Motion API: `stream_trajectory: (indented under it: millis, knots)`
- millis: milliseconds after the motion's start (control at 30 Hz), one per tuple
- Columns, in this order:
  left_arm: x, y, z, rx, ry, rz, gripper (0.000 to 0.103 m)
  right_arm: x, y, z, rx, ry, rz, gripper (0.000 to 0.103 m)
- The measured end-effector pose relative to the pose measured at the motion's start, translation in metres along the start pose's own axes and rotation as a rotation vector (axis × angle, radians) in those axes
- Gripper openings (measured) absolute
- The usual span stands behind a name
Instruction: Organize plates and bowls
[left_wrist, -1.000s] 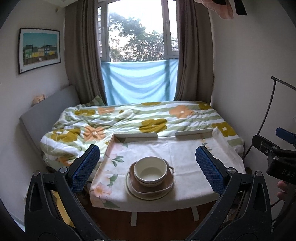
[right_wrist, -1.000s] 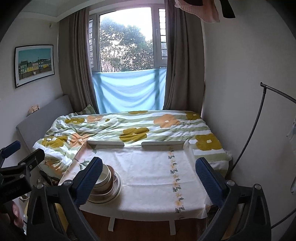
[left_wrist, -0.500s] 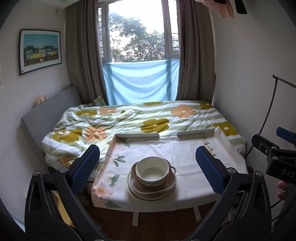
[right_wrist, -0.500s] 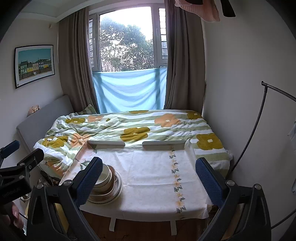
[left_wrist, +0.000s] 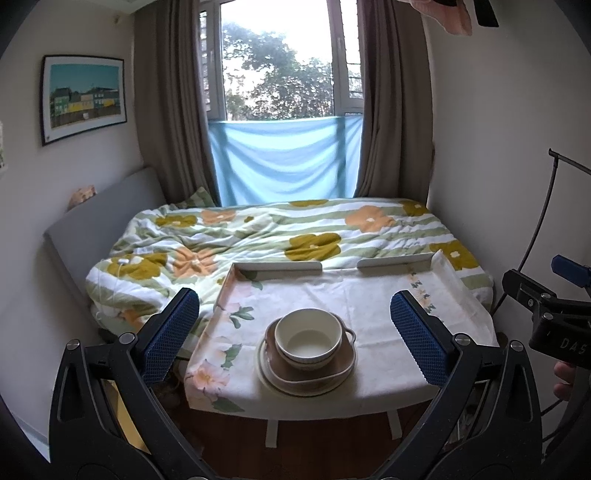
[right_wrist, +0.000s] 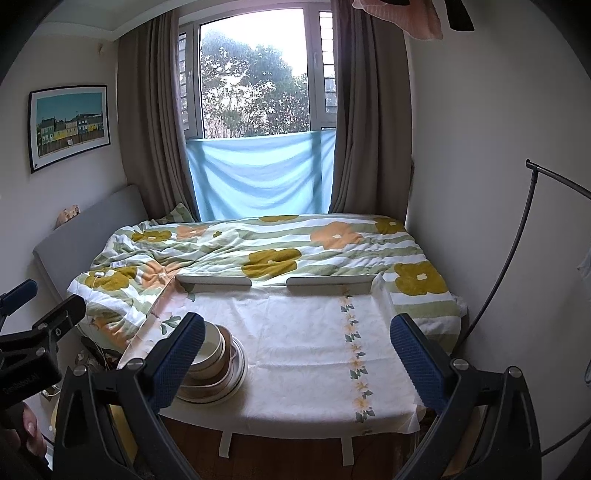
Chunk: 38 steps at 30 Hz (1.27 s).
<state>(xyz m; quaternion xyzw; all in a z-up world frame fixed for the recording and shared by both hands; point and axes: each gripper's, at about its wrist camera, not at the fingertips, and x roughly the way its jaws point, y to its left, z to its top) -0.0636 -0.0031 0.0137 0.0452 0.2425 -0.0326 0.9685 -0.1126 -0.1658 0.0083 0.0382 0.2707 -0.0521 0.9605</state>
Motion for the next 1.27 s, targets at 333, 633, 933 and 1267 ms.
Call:
stream_trajectory:
  millis: [333, 633, 933, 1267]
  knots:
    - [0.004, -0.002, -0.002, 0.002, 0.022, 0.004, 0.103, 0.001, 0.002, -0.001, -0.002, 0.004, 0.0, 0.1]
    - [0.006, 0.0, -0.006, -0.002, 0.03, 0.008, 0.103, 0.002, 0.001, -0.003, -0.005, 0.009, 0.002, 0.1]
    - [0.009, 0.0, -0.009, 0.002, 0.035, 0.046, 0.103, 0.005, -0.001, -0.009, -0.008, 0.029, 0.012, 0.1]
    - [0.014, 0.003, -0.01, -0.022, 0.047, 0.037, 0.103, 0.015, -0.003, -0.004, -0.014, 0.053, 0.023, 0.1]
